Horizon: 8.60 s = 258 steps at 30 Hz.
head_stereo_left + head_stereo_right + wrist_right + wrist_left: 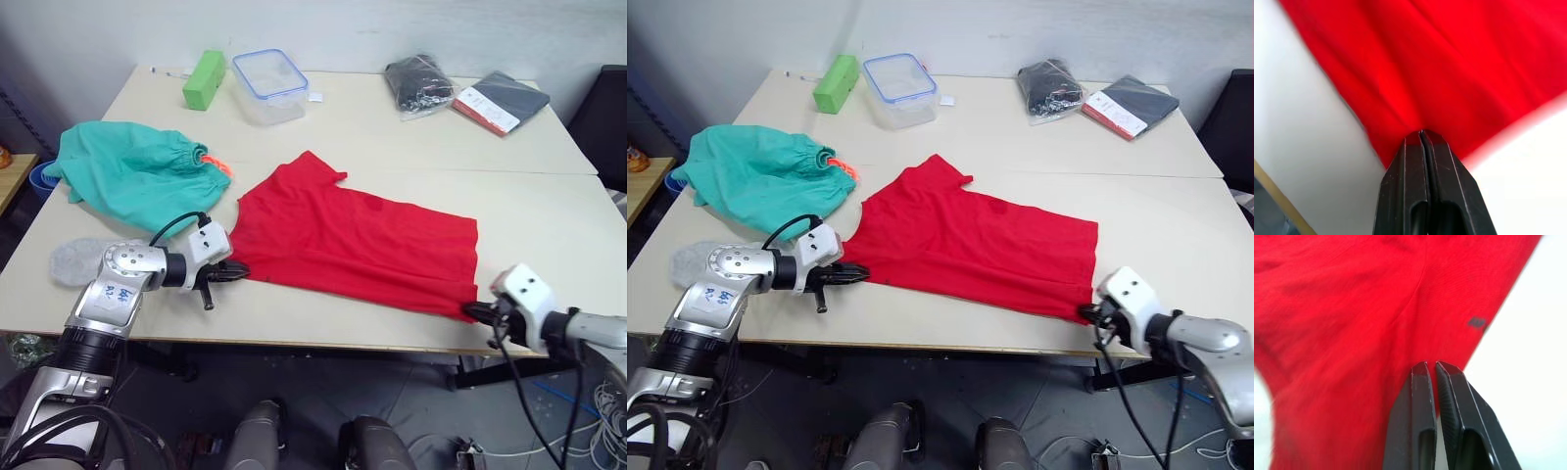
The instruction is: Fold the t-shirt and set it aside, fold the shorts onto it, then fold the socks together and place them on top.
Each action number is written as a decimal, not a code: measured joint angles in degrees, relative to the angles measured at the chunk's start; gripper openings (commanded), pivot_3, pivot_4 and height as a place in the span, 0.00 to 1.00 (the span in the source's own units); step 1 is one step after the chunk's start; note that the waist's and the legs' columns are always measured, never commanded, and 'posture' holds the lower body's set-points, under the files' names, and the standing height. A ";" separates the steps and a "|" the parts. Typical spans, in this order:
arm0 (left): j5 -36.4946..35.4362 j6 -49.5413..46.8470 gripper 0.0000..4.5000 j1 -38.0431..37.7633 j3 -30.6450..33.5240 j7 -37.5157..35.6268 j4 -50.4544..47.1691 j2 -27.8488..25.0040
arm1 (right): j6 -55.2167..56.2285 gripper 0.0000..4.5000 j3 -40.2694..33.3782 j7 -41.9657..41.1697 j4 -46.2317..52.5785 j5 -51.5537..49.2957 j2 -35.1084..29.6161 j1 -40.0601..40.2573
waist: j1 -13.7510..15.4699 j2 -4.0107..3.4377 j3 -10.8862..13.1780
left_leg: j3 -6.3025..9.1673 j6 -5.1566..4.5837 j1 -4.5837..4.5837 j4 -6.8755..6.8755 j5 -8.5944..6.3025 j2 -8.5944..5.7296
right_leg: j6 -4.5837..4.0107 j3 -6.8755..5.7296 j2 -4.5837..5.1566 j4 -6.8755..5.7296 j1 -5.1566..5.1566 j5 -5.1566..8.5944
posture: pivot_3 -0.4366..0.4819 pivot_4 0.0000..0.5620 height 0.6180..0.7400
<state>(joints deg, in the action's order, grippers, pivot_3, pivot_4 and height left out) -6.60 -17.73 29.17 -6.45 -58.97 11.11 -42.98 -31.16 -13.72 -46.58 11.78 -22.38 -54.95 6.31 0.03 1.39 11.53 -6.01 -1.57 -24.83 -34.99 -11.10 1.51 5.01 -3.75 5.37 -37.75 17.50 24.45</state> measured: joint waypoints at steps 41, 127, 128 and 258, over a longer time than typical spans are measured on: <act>10.14 26.34 0.00 5.71 -4.05 -4.95 12.25 -4.36 | 19.10 0.00 13.35 -3.89 1.49 15.87 3.30 -7.30 | -0.48 -0.32 0.03 | -0.09 -0.03 0.32 0.13 0.00 0.04 | -0.04 0.07 -0.04 -0.16 -0.07 0.01 | 0.48 0.27 1.00; 2.68 -2.28 0.00 36.91 6.75 1.86 55.23 11.22 | 10.82 0.00 26.09 -10.83 -67.91 25.89 15.40 -68.79 | -1.73 -0.10 0.41 | -1.07 0.24 -0.68 -0.52 0.33 0.13 | -0.12 0.19 0.17 -1.72 1.89 0.07 | 0.48 0.27 1.00; 2.23 -0.88 0.00 36.13 7.12 0.21 53.61 11.19 | 12.30 0.00 25.28 -10.59 -65.90 25.74 14.84 -67.33 | -1.71 -0.09 0.41 | -1.07 0.24 -0.69 -0.52 0.32 0.13 | -0.12 0.19 0.17 -1.72 1.89 0.07 | 0.48 0.27 1.00; -10.65 -9.01 0.15 11.11 -10.00 -27.10 5.27 -6.78 | 2.56 1.00 14.79 1.73 16.49 -0.66 10.60 -16.57 | -1.48 0.36 0.56 | -0.38 0.26 -0.37 -0.23 0.39 0.13 | -0.19 -0.47 0.18 -1.09 1.00 0.10 | 0.48 0.27 1.00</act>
<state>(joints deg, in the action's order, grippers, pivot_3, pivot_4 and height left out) -17.25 -26.74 40.28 -16.45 -86.07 16.38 -49.77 -28.60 1.08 -44.84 28.27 -23.04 -44.35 -10.26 -1.44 1.74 12.09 -6.39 -1.31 -25.20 -35.22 -10.71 1.63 4.82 -4.22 5.55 -38.85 18.50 24.55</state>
